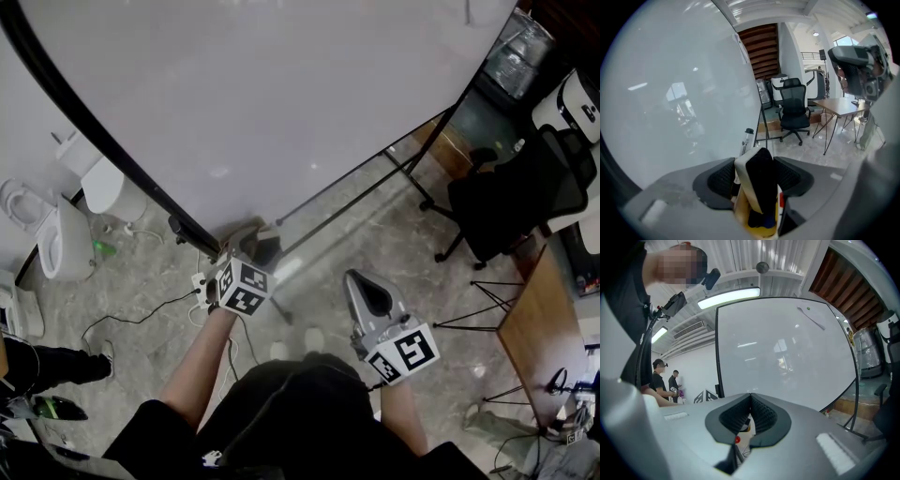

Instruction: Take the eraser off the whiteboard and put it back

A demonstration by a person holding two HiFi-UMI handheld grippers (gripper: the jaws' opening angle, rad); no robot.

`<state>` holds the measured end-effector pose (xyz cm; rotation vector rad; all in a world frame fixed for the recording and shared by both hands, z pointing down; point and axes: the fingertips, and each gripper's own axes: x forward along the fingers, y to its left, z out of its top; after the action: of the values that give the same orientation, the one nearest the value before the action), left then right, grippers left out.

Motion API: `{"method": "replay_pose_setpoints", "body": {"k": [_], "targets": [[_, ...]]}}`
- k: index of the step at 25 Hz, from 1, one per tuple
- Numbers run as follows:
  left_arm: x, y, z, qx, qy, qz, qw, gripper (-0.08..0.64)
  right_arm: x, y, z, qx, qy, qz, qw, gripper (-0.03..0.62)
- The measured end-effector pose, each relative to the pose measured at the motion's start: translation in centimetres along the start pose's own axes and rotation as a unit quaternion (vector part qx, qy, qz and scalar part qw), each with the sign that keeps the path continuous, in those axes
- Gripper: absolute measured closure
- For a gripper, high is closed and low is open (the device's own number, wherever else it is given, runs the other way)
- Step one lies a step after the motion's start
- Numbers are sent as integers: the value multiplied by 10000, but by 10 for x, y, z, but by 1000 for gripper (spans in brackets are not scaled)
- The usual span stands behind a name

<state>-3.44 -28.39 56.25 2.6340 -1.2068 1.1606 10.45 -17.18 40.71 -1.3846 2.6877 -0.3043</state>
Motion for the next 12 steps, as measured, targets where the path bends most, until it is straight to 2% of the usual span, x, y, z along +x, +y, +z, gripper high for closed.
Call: {"method": "replay_pose_setpoints", "body": {"k": [12], "targets": [[-13, 3, 4, -13, -210, 263, 9994, 310, -2, 0, 0, 32, -24, 81, 10000, 583]]}}
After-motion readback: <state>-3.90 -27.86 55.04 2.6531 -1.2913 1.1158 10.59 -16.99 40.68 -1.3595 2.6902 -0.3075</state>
